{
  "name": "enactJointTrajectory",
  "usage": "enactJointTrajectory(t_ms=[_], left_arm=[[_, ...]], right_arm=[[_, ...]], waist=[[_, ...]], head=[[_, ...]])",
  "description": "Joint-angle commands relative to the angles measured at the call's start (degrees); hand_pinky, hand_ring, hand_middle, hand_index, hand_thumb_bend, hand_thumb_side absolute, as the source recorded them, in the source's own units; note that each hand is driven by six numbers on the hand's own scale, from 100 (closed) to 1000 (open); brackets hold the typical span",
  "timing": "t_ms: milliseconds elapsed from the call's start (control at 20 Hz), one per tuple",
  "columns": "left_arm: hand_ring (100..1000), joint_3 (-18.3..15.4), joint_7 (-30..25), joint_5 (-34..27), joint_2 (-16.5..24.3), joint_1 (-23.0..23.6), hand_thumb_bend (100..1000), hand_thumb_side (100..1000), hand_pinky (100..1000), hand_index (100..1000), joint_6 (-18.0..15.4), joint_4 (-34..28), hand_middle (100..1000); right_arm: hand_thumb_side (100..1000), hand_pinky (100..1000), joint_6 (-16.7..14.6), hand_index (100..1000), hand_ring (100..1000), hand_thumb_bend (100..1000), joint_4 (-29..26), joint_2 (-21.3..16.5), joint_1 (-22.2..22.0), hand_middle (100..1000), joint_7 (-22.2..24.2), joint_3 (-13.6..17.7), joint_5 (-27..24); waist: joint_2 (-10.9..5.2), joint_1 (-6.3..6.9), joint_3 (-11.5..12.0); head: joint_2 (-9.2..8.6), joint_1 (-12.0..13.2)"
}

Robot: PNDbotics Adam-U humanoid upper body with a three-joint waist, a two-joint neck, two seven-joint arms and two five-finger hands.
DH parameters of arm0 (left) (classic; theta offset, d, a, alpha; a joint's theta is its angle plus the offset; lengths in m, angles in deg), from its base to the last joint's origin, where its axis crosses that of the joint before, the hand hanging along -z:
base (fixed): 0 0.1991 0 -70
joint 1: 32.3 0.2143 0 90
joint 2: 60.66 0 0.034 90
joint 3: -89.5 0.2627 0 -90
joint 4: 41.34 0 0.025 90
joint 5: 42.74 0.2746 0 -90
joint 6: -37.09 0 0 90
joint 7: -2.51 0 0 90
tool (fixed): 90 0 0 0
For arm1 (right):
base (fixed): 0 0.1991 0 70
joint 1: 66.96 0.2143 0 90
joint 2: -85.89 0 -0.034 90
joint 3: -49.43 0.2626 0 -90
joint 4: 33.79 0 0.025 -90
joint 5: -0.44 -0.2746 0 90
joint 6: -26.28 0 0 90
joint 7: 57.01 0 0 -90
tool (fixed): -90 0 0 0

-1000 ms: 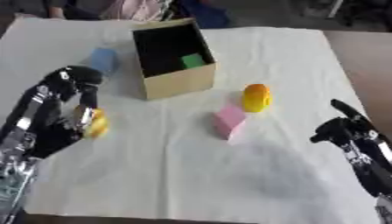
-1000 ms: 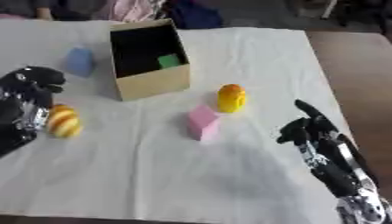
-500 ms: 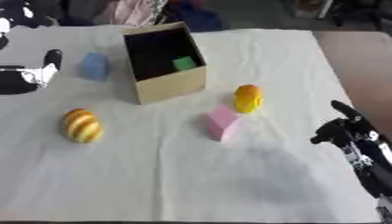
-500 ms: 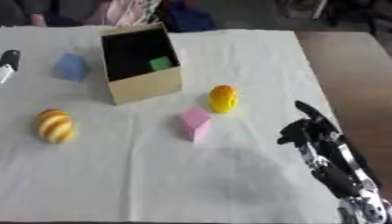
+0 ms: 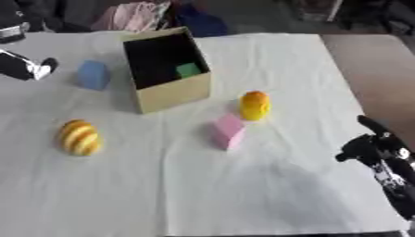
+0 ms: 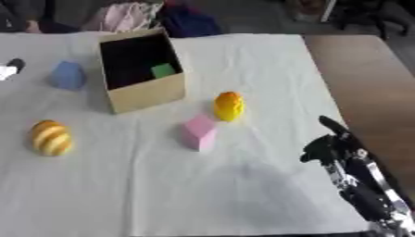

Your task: Pick up objects on the table and place them in the box.

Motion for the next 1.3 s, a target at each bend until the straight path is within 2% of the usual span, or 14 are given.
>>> enactJointTrajectory(t_ms=[50,200,400,750,1300], left_arm=[[891,-1.6,4.4,4.5,-1.1,-2.8,171,328,893,990,-2.1,6.8,875],[895,-1.5,6.9,5.4,-2.1,-3.6,156,312,896,988,-4.5,9.5,878],[899,-1.2,5.9,5.8,-2.8,-3.6,160,318,898,990,-6.1,10.8,882],[896,-1.2,4.8,5.2,-3.3,-3.2,152,318,896,987,-6.7,11.5,880],[894,-0.6,2.4,6.9,-3.8,-2.4,253,355,893,1000,-7.3,11.7,903]], right_arm=[[546,658,-0.4,967,574,100,-0.8,-1.2,0.6,576,0.3,-0.1,-0.9],[548,658,-0.4,967,574,100,-0.7,-1.3,0.7,576,0.4,-0.1,-1.3],[552,658,-0.4,968,574,100,-0.8,-1.3,0.8,576,0.5,-0.2,-1.5],[561,658,-0.4,967,573,100,-0.8,-1.2,1.0,573,0.6,-0.2,-1.7],[579,658,-0.3,965,573,100,-1.0,-1.0,1.5,570,0.6,-0.3,-1.7]], waist=[[-0.05,0.28,-0.6],[0.30,0.17,-1.2],[0.63,0.05,-1.7],[1.24,0.05,-2.5],[2.40,0.46,-3.5]], head=[[-1.18,0.7],[-1.49,1.0],[-1.90,1.6],[-2.57,2.2],[-3.10,2.3]])
